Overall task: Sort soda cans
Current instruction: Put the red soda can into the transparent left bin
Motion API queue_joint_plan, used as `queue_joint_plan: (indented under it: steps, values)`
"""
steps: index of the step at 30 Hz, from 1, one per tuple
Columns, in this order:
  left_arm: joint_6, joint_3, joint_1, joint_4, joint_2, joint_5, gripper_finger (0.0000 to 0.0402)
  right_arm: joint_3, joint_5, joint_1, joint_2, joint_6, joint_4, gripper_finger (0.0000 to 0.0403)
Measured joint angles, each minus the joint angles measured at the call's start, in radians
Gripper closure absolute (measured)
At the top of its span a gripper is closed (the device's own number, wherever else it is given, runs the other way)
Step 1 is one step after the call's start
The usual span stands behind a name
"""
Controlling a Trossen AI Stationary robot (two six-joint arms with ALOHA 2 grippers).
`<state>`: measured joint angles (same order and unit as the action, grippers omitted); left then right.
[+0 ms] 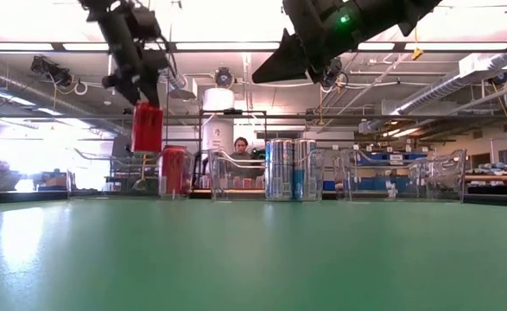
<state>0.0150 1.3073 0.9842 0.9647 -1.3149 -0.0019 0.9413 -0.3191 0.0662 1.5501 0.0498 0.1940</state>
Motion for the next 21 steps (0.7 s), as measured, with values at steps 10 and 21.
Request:
queue_joint_plan:
  steps: [10,21]
  values:
    - [-0.026,-0.201,0.064,-0.187,0.000,0.042,0.0147,0.000,0.000,0.000,0.000,0.000,0.000,0.0402]
    - [-0.027,-0.300,0.085,-0.339,-0.001,0.037,0.0147,0.000,0.001,0.000,0.000,0.000,0.017,0.0402]
